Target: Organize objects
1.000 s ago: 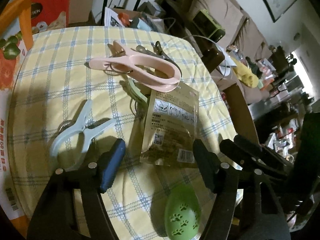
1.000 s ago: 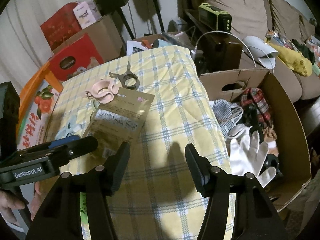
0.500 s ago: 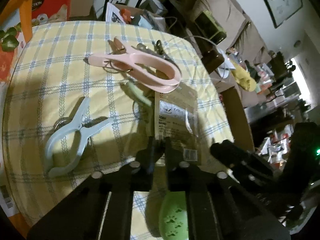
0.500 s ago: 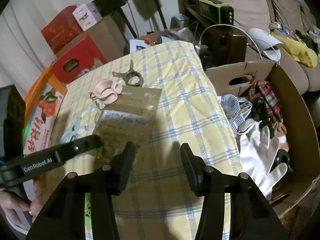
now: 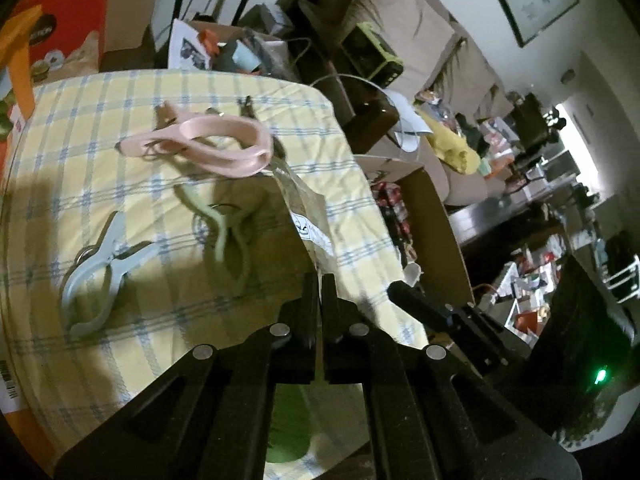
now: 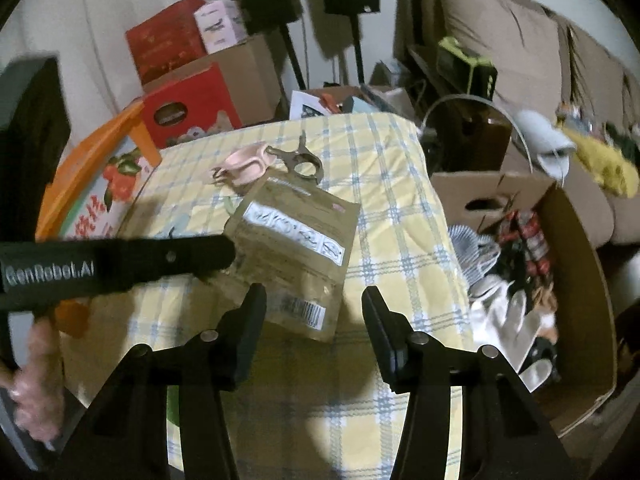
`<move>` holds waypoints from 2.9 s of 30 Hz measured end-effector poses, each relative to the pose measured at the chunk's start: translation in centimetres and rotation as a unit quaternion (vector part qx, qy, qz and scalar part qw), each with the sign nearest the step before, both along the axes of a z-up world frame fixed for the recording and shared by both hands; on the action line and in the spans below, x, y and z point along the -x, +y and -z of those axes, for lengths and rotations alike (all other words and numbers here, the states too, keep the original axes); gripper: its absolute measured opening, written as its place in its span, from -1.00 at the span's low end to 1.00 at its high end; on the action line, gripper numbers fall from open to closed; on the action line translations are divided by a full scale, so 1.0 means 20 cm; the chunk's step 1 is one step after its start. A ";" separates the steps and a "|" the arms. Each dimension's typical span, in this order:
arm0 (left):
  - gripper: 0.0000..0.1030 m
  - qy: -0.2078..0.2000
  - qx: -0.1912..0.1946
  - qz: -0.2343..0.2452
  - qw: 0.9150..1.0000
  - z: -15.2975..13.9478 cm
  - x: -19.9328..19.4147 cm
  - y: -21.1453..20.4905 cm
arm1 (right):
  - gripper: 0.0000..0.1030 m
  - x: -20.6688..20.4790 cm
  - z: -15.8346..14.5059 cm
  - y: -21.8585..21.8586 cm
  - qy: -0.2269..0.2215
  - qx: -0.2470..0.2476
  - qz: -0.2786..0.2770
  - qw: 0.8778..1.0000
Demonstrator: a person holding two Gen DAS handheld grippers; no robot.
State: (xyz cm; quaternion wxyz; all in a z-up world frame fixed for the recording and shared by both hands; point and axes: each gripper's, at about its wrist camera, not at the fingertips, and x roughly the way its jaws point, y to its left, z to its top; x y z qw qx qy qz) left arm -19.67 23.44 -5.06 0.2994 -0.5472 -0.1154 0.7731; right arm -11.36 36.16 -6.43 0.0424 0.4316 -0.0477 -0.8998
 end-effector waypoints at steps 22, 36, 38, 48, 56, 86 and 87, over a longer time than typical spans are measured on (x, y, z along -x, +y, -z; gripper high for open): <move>-0.98 -0.018 -0.013 0.053 0.998 -0.10 -0.11 0.21 | -0.43 -0.05 0.03 0.06 0.044 0.046 0.026 0.998; -0.61 -0.025 -0.055 0.033 0.998 -0.15 -0.10 0.08 | -0.82 0.10 0.09 0.20 0.050 0.069 0.057 0.995; -0.29 -0.029 -0.062 0.008 0.998 -0.13 -0.08 0.02 | -0.85 0.11 0.09 0.23 0.040 0.085 0.071 0.993; 0.14 -0.092 -0.097 -0.017 0.991 0.09 -0.02 -0.02 | -0.89 0.07 0.11 0.38 0.001 0.224 0.093 0.970; 0.29 -0.111 -0.139 -0.040 0.983 0.16 -0.01 -0.03 | -0.89 0.01 0.08 0.39 -0.018 0.366 0.088 0.926; -0.68 -0.081 -0.192 -0.107 0.972 0.07 0.01 -0.40 | -0.81 -0.04 -0.07 0.03 -0.053 0.404 -0.010 0.913; -0.74 -0.075 -0.189 -0.107 0.973 0.06 0.01 -0.41 | -0.80 -0.03 -0.09 0.03 -0.051 0.399 -0.013 0.916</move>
